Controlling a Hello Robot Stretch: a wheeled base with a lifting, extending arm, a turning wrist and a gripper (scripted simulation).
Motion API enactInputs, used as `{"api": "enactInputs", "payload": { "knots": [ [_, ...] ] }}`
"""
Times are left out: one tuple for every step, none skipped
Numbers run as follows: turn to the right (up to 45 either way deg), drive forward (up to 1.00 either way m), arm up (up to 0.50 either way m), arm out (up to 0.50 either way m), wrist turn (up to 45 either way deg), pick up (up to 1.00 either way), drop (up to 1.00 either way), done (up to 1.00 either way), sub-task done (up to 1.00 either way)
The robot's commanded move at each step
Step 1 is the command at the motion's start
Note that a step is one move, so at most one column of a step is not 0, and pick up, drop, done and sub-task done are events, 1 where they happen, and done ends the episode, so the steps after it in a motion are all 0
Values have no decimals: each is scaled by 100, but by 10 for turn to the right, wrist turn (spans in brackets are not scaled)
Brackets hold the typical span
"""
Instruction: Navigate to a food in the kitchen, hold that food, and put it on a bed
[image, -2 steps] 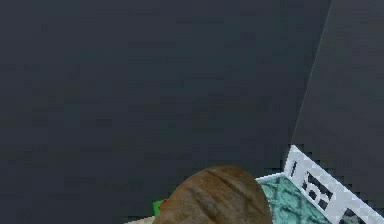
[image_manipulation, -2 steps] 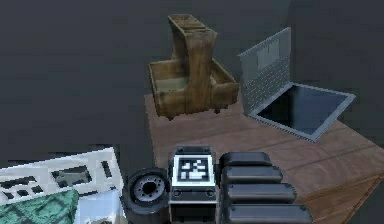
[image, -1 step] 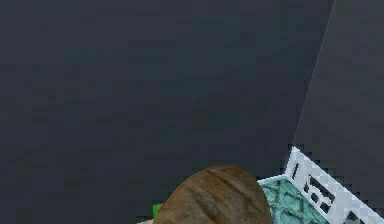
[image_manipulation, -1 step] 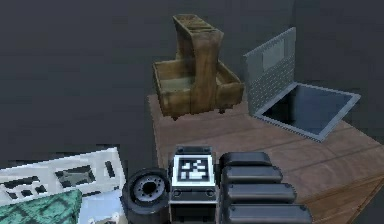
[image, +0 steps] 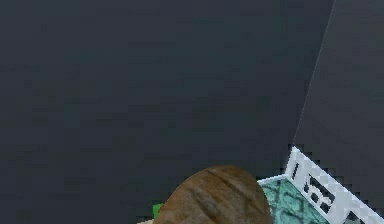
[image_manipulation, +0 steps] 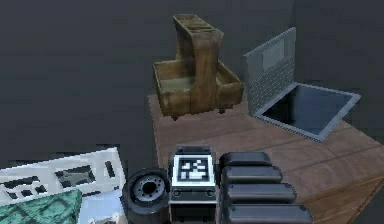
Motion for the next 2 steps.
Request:
{"api": "enactInputs", "payload": {
  "knots": [
    [0,0,0,0,390,0,0,0,0],
    [0,0,-40,0,0,0,0,0,0]
  ]
}}
